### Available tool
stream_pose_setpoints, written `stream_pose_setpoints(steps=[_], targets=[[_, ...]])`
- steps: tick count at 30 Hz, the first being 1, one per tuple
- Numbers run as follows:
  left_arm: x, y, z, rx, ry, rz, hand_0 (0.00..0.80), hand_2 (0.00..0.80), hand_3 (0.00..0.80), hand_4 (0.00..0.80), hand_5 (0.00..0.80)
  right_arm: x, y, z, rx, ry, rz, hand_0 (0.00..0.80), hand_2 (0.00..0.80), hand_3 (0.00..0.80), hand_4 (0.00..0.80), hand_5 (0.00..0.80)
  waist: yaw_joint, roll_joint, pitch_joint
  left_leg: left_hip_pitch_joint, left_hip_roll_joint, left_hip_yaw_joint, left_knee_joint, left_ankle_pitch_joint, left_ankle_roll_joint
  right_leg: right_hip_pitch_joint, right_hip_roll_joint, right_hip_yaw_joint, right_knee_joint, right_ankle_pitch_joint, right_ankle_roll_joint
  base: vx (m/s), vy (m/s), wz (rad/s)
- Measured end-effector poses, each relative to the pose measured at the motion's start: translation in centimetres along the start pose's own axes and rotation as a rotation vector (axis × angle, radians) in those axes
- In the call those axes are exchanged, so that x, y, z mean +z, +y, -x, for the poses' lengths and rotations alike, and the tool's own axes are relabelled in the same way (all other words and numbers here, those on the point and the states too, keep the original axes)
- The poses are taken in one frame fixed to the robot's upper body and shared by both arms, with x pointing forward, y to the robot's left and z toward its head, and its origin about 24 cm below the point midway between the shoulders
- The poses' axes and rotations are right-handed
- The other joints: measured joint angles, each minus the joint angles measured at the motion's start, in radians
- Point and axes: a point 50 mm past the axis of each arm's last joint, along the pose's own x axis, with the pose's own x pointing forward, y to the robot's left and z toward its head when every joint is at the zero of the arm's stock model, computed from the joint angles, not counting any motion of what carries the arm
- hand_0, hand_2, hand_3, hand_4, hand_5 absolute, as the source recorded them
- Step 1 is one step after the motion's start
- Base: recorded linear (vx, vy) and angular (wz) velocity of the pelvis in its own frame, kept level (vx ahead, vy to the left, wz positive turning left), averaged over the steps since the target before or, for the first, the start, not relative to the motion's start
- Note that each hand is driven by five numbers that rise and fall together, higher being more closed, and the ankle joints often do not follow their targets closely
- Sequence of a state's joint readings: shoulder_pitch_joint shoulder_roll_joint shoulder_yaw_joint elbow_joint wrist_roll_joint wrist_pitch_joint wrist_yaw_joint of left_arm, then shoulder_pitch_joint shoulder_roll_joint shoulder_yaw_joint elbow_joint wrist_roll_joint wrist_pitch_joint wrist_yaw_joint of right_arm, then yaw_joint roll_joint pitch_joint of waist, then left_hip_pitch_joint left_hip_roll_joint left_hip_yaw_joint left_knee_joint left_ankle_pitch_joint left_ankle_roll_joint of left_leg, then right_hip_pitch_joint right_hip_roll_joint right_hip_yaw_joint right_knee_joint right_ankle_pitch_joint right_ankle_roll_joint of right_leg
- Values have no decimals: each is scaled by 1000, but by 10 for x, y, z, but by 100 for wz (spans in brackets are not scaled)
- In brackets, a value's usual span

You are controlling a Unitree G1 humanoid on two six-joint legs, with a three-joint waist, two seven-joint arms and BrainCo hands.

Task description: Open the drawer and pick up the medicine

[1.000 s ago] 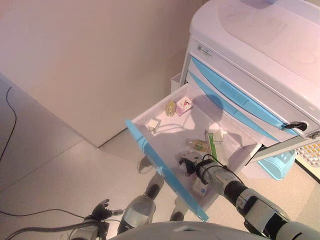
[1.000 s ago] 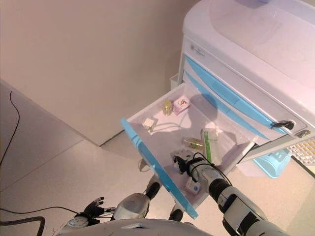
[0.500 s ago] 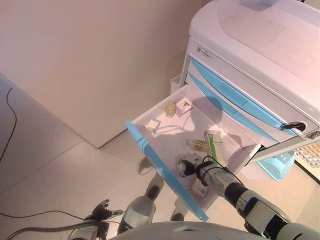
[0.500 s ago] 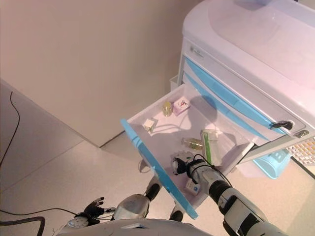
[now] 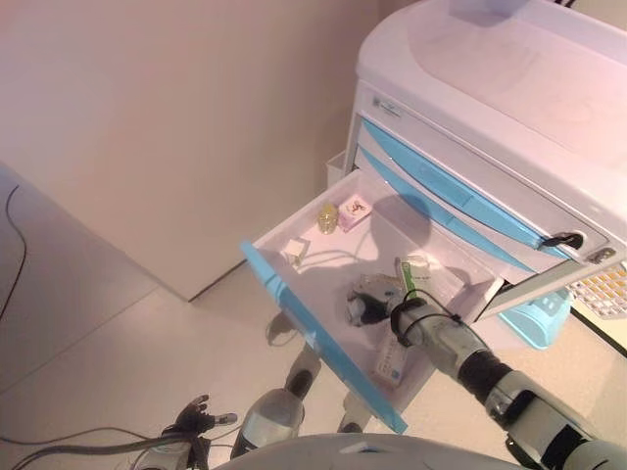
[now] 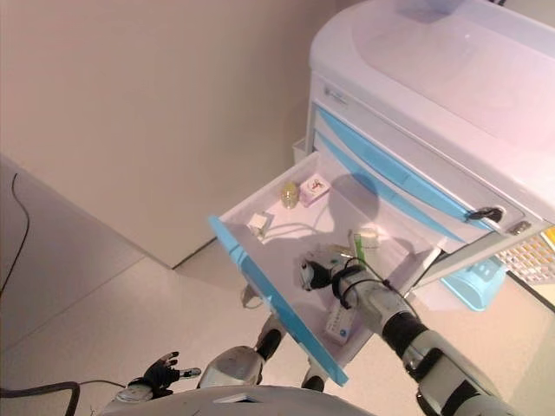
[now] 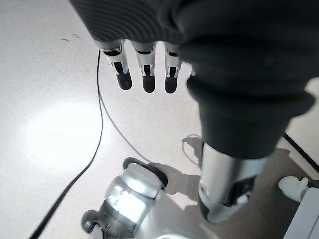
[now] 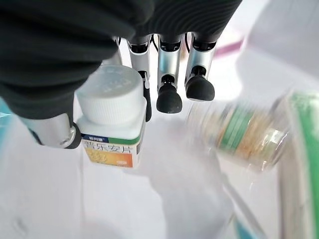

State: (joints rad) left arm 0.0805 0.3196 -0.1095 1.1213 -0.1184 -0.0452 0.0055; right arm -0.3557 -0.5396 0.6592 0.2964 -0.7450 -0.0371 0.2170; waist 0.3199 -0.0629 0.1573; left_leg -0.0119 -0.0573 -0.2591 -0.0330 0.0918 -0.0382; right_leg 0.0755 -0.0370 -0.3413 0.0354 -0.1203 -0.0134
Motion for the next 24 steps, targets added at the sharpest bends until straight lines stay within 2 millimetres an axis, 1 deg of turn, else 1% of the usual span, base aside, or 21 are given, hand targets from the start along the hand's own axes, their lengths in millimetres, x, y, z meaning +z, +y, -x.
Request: stream_pose_setpoints(steps=[1,2,6,7,9,10,12,14,17,19,21,24], targets=[[-3,5,1,11,10,3,0,0,0,0,0,-1,-11,5,-1,-12,-21,800,800,800,800,800,-13,-12,-4,10,4,17,-8,0,0,0,2,16,1,1,0,-8,15,-39],[-7,8,2,23,21,12,0,0,0,0,0,-4,-21,11,-2,-20,-29,800,800,800,800,800,-25,-23,-11,13,4,24,-10,-1,2,-1,3,28,-1,4,1,-9,17,-40],[-8,16,2,35,33,15,0,0,0,0,0,-22,-62,39,18,-20,-54,800,800,800,800,800,-75,-53,-30,29,9,74,-13,-12,19,-3,8,76,-2,10,7,-9,21,-35],[-9,16,2,34,38,17,0,0,0,0,0,-23,-72,43,18,-28,-56,800,800,800,800,800,-84,-53,-30,36,11,83,-16,-13,20,-2,9,87,-2,13,8,-8,21,-39],[-6,17,2,34,33,22,0,0,0,0,0,-22,-100,53,-4,-57,-70,800,800,800,800,800,-116,-54,-30,41,17,98,-21,-12,20,-1,10,107,-4,23,9,-3,24,-32],[-4,18,1,36,28,22,0,0,0,0,0,-21,-111,56,-6,-72,-83,800,800,800,800,800,-121,-54,-30,45,21,110,-25,-11,22,0,13,117,-10,31,11,5,28,-26],[2,18,0,35,12,23,0,0,0,0,0,-20,-128,63,-13,-103,-127,800,800,800,800,800,-132,-54,-31,45,22,119,-25,-10,24,1,14,124,-20,42,6,6,20,-15],[6,18,-1,34,4,23,0,0,0,0,0,-20,-137,65,-14,-132,-187,800,800,800,800,800,-133,-54,-31,53,22,130,-28,-10,24,4,15,133,-19,42,6,10,16,-11],[8,18,-2,35,3,23,0,0,0,0,0,-18,-148,66,-20,-165,-241,800,800,800,800,800,-140,-54,-31,57,22,136,-31,-10,24,4,14,138,-19,42,6,18,22,-6],[7,19,-2,36,7,24,0,0,0,0,0,-20,-157,67,-35,-172,-273,800,800,800,800,800,-148,-54,-31,59,22,138,-31,-10,24,5,14,139,-18,43,6,22,31,-1],[5,19,-2,38,22,24,0,0,0,0,0,-27,-171,70,-65,-154,-295,800,800,800,800,800,-153,-54,-31,61,22,139,-32,-9,25,6,13,140,-18,43,6,33,31,-1],[5,19,-2,38,26,25,0,0,0,0,0,-48,-193,81,-148,-83,-321,800,800,800,800,800,-152,-53,-32,73,23,139,-38,-8,26,17,13,140,-21,43,6,35,29,0]])
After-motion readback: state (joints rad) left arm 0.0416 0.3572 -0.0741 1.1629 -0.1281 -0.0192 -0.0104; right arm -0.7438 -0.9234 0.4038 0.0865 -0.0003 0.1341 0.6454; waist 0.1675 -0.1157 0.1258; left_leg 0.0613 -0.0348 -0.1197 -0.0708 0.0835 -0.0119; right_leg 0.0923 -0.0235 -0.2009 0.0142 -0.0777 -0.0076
